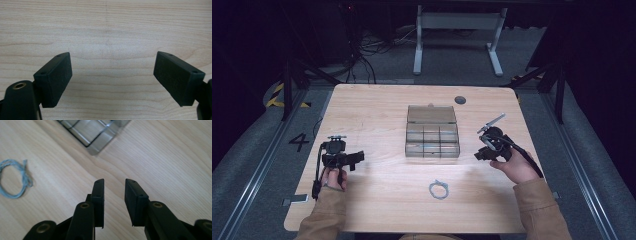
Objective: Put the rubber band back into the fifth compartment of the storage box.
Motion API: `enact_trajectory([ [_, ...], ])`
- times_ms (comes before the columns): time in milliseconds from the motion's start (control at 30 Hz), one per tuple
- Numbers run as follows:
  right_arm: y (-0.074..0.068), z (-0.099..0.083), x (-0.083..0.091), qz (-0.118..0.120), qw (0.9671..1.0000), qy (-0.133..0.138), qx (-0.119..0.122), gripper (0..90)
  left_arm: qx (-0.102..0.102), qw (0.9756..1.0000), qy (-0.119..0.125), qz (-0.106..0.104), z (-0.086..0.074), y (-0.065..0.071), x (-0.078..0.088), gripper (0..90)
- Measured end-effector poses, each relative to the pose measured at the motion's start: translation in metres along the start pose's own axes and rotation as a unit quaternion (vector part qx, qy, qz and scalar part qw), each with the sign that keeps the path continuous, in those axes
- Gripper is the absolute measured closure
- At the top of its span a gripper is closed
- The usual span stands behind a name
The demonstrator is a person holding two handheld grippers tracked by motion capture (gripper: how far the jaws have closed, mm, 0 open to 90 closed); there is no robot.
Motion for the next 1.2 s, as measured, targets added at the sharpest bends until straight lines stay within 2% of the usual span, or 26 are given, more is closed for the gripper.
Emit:
enact_trajectory([
  [100,-0.012,0.001,0.004,0.009,0.9997,0.001,0.021,69.3,0.0,1.0,0.0,0.001,0.0,0.001,0.0,16.0],
  [233,-0.021,0.003,0.009,0.018,0.9993,0.008,0.033,68.5,0.0,1.0,0.0,0.001,0.0,0.001,-0.001,16.0],
  [500,-0.042,0.006,0.014,0.036,0.9971,0.006,0.067,67.2,0.0,1.0,0.0,0.0,0.0,0.001,0.0,16.0],
  [600,-0.05,0.007,0.017,0.07,0.9945,0.014,0.077,64.9,-0.001,1.0,0.0,0.0,0.0,0.001,0.0,16.0],
  [633,-0.055,0.008,0.019,0.079,0.9929,0.016,0.087,65.0,-0.001,1.0,-0.001,0.0,0.0,0.001,0.0,15.9],
  [867,-0.073,0.012,0.019,0.073,0.991,0.013,0.112,64.0,0.0,1.0,0.0,-0.001,0.0,0.002,0.0,16.0],
  [967,-0.076,0.013,0.016,0.069,0.9911,0.01,0.114,61.0,-0.001,1.0,0.0,-0.001,0.0,0.002,0.0,16.0],
  [1033,-0.078,0.015,0.015,0.063,0.9915,0.009,0.114,55.7,-0.001,1.0,-0.001,-0.001,0.0,0.002,0.0,16.0],
  [1133,-0.081,0.016,0.015,0.057,0.9917,0.009,0.115,54.7,-0.002,1.0,-0.002,-0.002,0.0,0.002,-0.001,16.0],
  [1200,-0.083,0.018,0.014,0.042,0.9923,0.015,0.115,52.4,-0.003,1.0,-0.003,-0.003,0.0,0.002,-0.001,16.0],
])
Point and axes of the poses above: each handheld gripper's, and its own axes: x roughly backward along the jaws, z roughly out of its top, y roughly to its right, the point moved 5 cm from there along -x, roughly forward along the jaws, and after that the axes turned 12 degrees about -y, right-handed, at the moved point
